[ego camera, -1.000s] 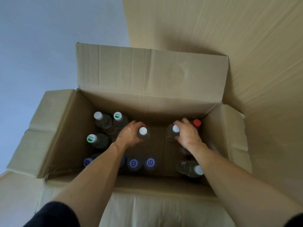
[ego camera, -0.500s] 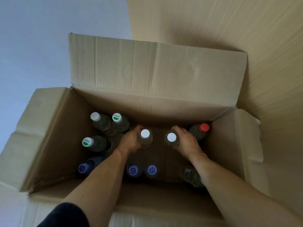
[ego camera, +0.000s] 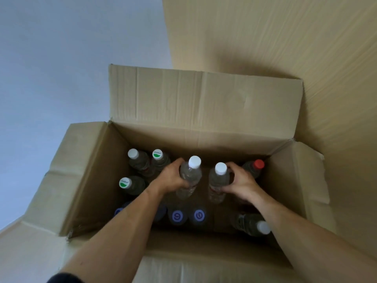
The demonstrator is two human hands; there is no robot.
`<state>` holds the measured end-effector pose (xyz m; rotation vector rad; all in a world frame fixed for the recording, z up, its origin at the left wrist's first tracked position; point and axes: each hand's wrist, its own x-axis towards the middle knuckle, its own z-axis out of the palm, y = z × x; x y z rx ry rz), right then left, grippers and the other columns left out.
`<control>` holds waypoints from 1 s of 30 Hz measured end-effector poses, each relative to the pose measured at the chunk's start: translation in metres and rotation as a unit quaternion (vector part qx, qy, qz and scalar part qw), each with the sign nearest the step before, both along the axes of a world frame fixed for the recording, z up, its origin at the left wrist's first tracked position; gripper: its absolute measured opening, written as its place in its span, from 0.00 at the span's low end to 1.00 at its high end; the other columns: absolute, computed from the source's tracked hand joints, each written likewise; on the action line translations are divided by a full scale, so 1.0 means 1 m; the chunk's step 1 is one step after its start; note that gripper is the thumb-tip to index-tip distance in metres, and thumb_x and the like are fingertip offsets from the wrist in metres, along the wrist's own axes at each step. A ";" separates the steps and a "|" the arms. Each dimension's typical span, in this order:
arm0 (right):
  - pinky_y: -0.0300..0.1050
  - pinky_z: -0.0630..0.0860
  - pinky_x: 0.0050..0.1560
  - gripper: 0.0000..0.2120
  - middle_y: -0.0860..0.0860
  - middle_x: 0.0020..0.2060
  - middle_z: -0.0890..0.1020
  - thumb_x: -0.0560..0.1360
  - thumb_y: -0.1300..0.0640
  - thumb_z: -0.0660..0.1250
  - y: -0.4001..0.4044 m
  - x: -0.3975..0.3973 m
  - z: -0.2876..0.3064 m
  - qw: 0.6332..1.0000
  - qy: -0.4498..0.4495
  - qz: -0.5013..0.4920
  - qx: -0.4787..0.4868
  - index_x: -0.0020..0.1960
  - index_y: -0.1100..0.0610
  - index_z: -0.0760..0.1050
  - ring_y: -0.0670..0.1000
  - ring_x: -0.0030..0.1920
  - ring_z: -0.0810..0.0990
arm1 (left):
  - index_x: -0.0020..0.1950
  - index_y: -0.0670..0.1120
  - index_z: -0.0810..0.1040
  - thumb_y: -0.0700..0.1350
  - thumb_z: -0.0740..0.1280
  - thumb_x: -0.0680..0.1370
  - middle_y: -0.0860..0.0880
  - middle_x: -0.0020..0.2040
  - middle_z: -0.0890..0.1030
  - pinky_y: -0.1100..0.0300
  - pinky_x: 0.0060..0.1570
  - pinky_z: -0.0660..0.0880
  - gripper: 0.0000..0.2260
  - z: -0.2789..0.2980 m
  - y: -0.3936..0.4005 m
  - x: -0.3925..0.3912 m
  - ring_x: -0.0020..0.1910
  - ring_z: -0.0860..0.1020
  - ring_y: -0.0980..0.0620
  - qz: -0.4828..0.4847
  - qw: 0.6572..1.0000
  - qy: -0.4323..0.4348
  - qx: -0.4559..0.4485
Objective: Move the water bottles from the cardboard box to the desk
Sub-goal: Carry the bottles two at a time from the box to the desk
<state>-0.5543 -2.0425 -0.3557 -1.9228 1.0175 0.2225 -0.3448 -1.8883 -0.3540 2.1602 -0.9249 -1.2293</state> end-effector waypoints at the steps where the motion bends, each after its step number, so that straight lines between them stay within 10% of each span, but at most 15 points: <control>1: 0.41 0.74 0.56 0.29 0.41 0.53 0.81 0.63 0.53 0.84 -0.001 -0.002 0.006 0.999 -0.015 -0.013 0.027 0.58 0.45 0.75 0.44 0.57 0.77 | 0.61 0.44 0.74 0.39 0.79 0.67 0.45 0.56 0.81 0.47 0.60 0.78 0.26 0.010 0.003 0.002 0.56 0.80 0.47 0.014 1.000 0.023 0.000; 9: 0.44 0.80 0.54 0.22 0.47 0.54 0.86 0.66 0.61 0.81 0.000 -0.003 0.055 0.951 -0.154 -0.166 0.213 0.57 0.48 0.81 0.49 0.56 0.85 | 0.66 0.54 0.75 0.40 0.76 0.70 0.49 0.59 0.83 0.44 0.62 0.77 0.26 0.081 0.021 0.006 0.59 0.80 0.48 0.131 0.971 0.188 -0.065; 20: 0.56 0.79 0.58 0.25 0.59 0.57 0.84 0.72 0.47 0.74 0.032 0.025 0.145 0.857 -0.289 -0.286 0.316 0.64 0.59 0.79 0.57 0.59 0.83 | 0.64 0.51 0.77 0.54 0.73 0.76 0.51 0.52 0.87 0.52 0.45 0.82 0.18 0.149 0.021 -0.006 0.50 0.86 0.51 0.218 0.921 0.260 -0.193; 30: 0.51 0.81 0.54 0.27 0.55 0.57 0.85 0.78 0.35 0.62 0.069 0.042 0.183 0.866 -0.273 -0.267 0.323 0.67 0.53 0.76 0.55 0.56 0.85 | 0.68 0.46 0.70 0.53 0.78 0.69 0.44 0.58 0.83 0.39 0.62 0.77 0.32 0.181 0.028 -0.029 0.55 0.84 0.43 0.249 0.904 0.285 -0.200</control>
